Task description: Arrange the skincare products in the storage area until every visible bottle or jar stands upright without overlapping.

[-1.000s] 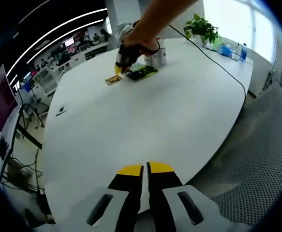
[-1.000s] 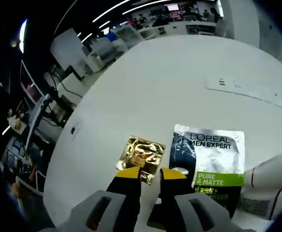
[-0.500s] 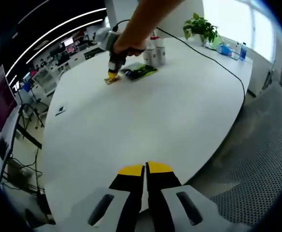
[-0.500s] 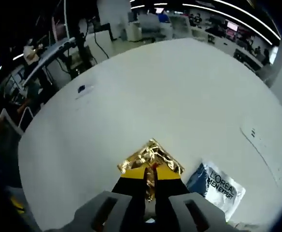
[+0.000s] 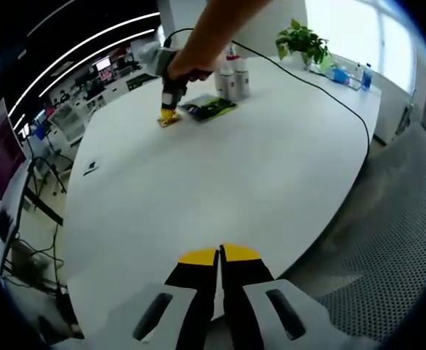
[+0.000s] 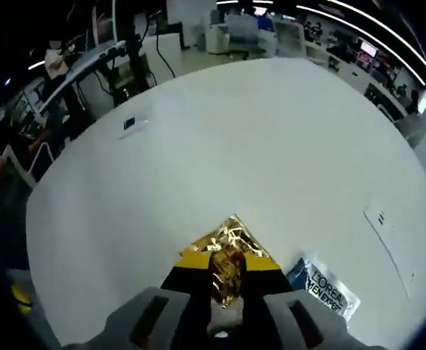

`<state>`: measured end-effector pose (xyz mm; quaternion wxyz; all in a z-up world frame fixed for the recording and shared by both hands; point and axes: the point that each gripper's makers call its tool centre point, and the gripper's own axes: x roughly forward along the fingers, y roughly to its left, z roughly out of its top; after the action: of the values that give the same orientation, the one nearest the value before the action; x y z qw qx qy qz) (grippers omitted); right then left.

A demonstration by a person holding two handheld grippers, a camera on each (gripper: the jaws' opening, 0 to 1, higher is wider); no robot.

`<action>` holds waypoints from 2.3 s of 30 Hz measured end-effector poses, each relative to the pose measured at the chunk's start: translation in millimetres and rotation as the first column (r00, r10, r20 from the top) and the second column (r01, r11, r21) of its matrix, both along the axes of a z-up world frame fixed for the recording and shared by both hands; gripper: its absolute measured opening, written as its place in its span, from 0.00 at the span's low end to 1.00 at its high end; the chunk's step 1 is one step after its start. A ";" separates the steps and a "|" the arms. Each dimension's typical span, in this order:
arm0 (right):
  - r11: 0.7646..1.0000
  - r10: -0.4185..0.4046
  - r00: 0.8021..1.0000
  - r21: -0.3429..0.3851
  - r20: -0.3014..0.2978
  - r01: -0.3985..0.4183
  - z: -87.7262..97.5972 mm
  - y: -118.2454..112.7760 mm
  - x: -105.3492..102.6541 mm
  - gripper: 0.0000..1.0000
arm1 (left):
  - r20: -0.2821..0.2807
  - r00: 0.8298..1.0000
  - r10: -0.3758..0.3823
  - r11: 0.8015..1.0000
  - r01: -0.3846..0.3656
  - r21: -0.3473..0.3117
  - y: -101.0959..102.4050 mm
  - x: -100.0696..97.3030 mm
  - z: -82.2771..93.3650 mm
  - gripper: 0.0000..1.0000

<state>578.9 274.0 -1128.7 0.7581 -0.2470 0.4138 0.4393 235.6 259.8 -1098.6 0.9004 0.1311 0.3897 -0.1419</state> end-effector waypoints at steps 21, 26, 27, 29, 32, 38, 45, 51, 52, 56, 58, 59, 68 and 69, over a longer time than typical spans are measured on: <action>0.892 0.451 0.890 -0.016 -0.064 -0.453 -15.0 208.6 -52.7 0.56 | 0.016 1.000 0.014 1.000 -0.014 0.005 4.2 1.0 1.8 0.00; 0.893 0.447 0.892 -0.031 -0.069 -0.450 -23.4 231.4 -43.7 0.59 | 0.012 1.000 0.014 1.000 -0.014 0.002 4.6 0.4 -0.1 0.00; 0.889 0.449 0.892 -0.071 -0.060 -0.452 -25.5 230.1 -41.4 0.57 | 0.012 1.000 0.013 1.000 -0.013 0.002 4.6 0.2 -0.4 0.00; 0.877 0.473 0.879 -0.065 -0.059 -0.476 -27.5 237.2 -42.4 0.53 | 0.014 1.000 0.016 1.000 -0.016 0.001 5.5 0.6 -0.6 0.00; 0.887 0.453 0.890 -0.075 -0.053 -0.456 -27.3 233.5 -39.0 0.47 | 0.012 1.000 0.022 1.000 -0.022 -0.001 6.2 0.6 -1.2 0.00; 0.893 0.445 0.895 -0.060 -0.036 -0.446 -25.4 230.2 -42.7 0.38 | 0.011 1.000 0.021 1.000 -0.021 -0.003 5.5 0.6 -1.5 0.00; 0.902 0.426 0.903 -0.054 -0.051 -0.428 -20.9 218.0 -51.7 0.36 | 0.013 1.000 0.023 1.000 -0.023 -0.006 5.3 0.3 -1.3 0.00; 0.910 0.414 0.909 -0.007 -0.053 -0.415 -4.0 190.3 -70.8 0.36 | 0.014 1.000 0.018 1.000 -0.018 -0.006 4.9 0.6 -0.9 0.00; 0.913 0.408 0.911 0.005 -0.055 -0.408 0.8 180.6 -76.6 0.36 | 0.014 1.000 0.018 1.000 -0.018 -0.006 4.8 0.5 -0.8 0.00; 0.921 0.388 0.919 0.060 -0.061 -0.385 18.6 147.1 -98.4 0.36 | 0.013 1.000 0.011 1.000 -0.011 -0.005 3.8 0.3 -0.6 0.01; 0.926 0.374 0.925 0.076 -0.067 -0.369 26.7 118.3 -115.4 0.36 | 0.011 1.000 0.007 1.000 -0.007 -0.003 3.1 0.1 -0.9 0.01; 0.929 0.367 0.928 0.084 -0.072 -0.361 28.6 108.9 -121.8 0.36 | 0.010 1.000 0.006 1.000 -0.006 -0.002 3.0 0.0 -1.1 0.01; 0.950 0.273 0.954 0.192 -0.123 -0.247 43.5 20.4 -186.1 0.36 | 0.006 1.000 -0.003 1.000 0.003 0.003 1.8 -0.8 -1.1 0.04; 0.950 0.274 0.953 0.191 -0.129 -0.247 44.0 10.7 -194.0 0.36 | 0.008 1.000 -0.006 1.000 0.006 0.004 1.4 -0.8 -0.4 0.04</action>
<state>385.0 284.7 -1084.7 0.6776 -0.1986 0.3951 0.5876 234.9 261.2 -1098.9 0.9014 0.1345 0.3859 -0.1432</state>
